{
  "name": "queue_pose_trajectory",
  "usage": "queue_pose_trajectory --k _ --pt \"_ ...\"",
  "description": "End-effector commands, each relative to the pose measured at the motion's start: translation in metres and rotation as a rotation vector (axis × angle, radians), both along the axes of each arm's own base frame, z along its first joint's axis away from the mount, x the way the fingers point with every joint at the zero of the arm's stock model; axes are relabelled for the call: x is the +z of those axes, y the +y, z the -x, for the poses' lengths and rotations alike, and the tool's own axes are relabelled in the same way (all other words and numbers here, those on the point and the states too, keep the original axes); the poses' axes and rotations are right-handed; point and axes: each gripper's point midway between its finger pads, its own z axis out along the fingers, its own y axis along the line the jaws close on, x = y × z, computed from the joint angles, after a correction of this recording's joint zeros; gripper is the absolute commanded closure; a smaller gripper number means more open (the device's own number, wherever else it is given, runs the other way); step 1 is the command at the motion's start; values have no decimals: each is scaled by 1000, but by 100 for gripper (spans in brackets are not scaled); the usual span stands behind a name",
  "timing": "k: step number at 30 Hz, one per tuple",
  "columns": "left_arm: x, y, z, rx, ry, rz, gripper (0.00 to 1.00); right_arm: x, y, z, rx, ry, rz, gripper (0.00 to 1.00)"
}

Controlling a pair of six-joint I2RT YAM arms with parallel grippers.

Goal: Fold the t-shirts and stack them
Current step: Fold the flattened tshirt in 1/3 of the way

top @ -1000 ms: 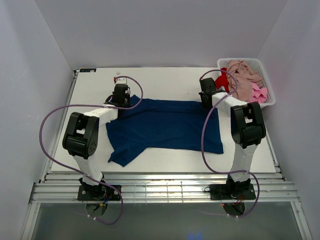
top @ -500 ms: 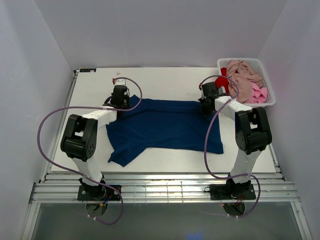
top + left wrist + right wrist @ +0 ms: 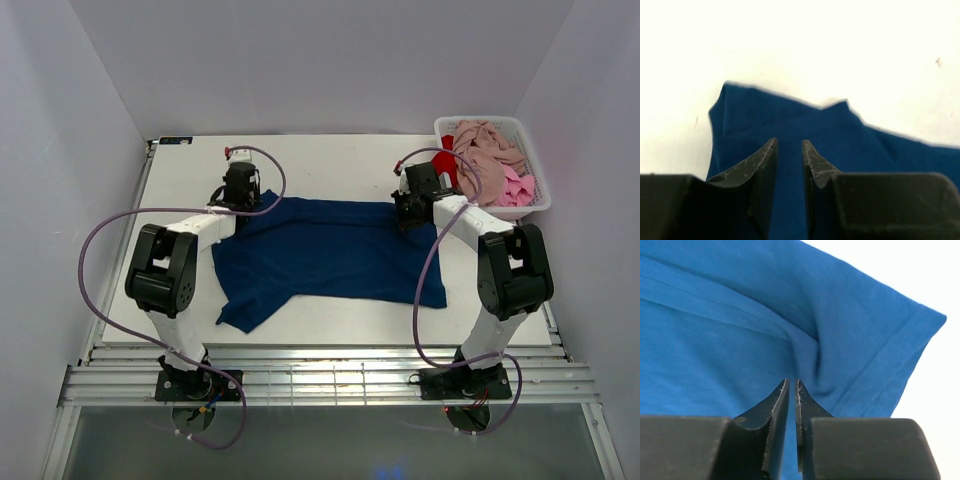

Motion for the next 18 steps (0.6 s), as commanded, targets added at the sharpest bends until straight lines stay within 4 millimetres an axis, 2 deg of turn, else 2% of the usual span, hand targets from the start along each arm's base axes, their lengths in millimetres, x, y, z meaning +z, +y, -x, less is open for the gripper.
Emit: queue_pose_trajectory --k 1,2,3,6,9,13,18 --pt "26 -9 -35 -14 -87 2 62 46 27 -15 45 -135 -124 84" --pt "15 -13 -40 -27 -67 -3 57 47 26 -13 45 -137 -127 82" --pt "18 -15 -48 -40 -76 -14 51 47 26 -11 49 -140 -128 79" --pt "8 -21 -61 -67 -53 -30 48 44 24 -4 52 -142 -123 74" --pt "-8 -26 -68 -87 -22 -37 47 42 22 2 51 -141 -122 69" --pt "-22 -28 -70 -99 1 -44 47 41 21 8 52 -144 -126 69" --pt "-31 -30 -69 -113 12 -42 47 40 22 10 57 -140 -133 68"
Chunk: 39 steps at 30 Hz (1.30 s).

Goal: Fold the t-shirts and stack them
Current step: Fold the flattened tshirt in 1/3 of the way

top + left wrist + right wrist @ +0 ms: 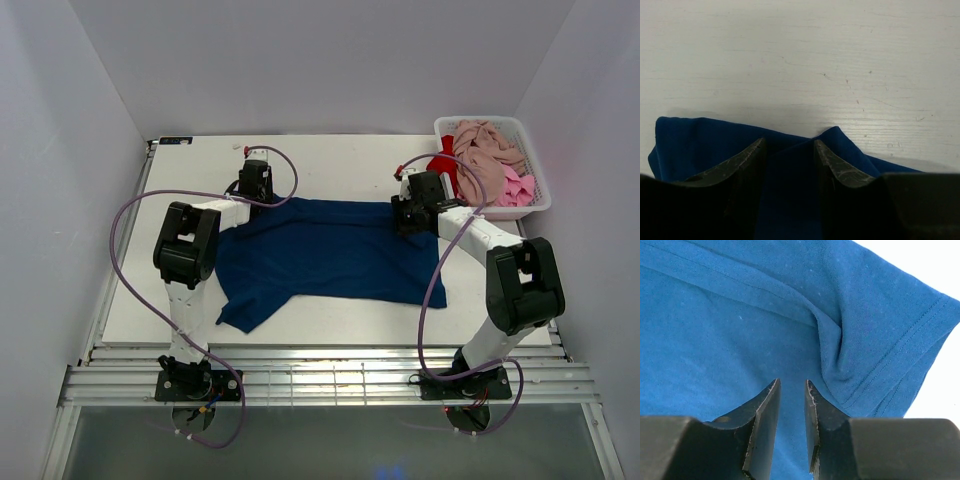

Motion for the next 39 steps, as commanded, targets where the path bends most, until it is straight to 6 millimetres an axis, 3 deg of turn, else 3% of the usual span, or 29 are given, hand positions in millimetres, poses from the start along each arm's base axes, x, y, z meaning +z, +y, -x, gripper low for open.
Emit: queue_pose_trajectory --k 1,10,23,39 --pt "27 -8 -10 -30 -58 22 47 20 8 -6 12 -67 -42 68" --pt "40 -17 -10 -64 -94 71 47 12 11 -3 22 -43 -43 68" --pt "43 -29 -8 -106 -120 134 47 4 15 0 41 -20 -30 68" --pt "10 -36 -10 -131 -52 133 47 1 20 0 59 -10 -27 68"
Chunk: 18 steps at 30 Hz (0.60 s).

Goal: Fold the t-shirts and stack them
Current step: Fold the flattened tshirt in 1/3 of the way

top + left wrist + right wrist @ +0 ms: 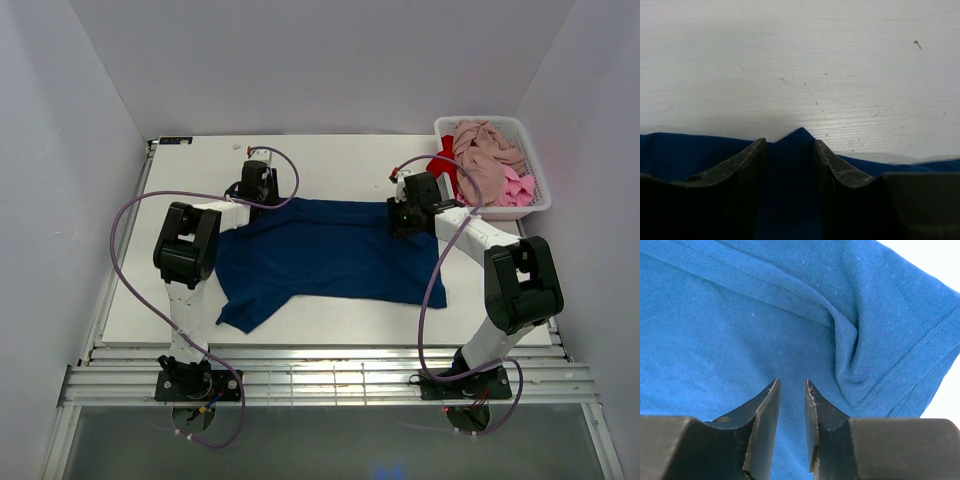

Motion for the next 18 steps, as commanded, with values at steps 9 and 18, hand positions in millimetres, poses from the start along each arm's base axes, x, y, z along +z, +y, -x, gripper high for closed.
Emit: queue_pose_trajectory --k 9,18 --pt "-2 -13 -9 -48 6 20 53 1 10 -4 27 -11 -14 68" --pt "5 -7 -9 -32 -1 0 72 -4 14 -1 35 1 -16 68"
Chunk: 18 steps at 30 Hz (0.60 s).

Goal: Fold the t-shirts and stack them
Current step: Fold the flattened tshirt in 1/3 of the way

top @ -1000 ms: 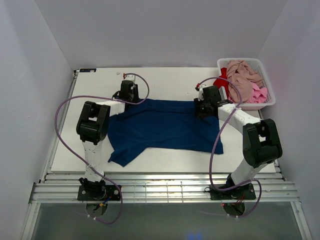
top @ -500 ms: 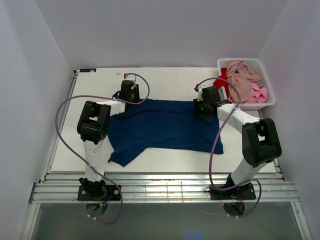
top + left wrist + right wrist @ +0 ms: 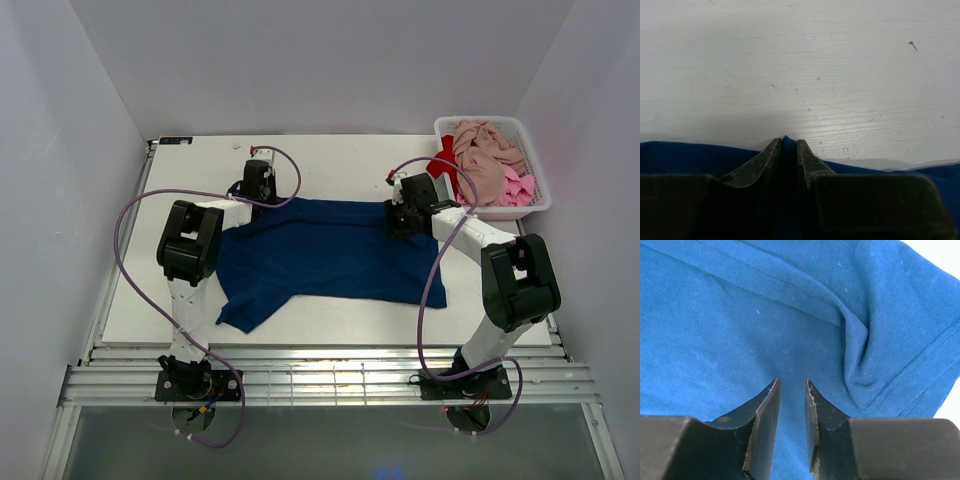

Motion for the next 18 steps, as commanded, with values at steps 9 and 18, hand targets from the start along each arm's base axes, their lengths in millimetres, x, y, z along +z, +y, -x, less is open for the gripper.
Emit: queue_pose_trajectory --k 9,18 --pt "63 7 -1 40 -114 -34 67 -4 17 -2 39 2 -19 68" --pt "84 11 46 60 -133 13 67 0 22 -4 49 -3 -18 68"
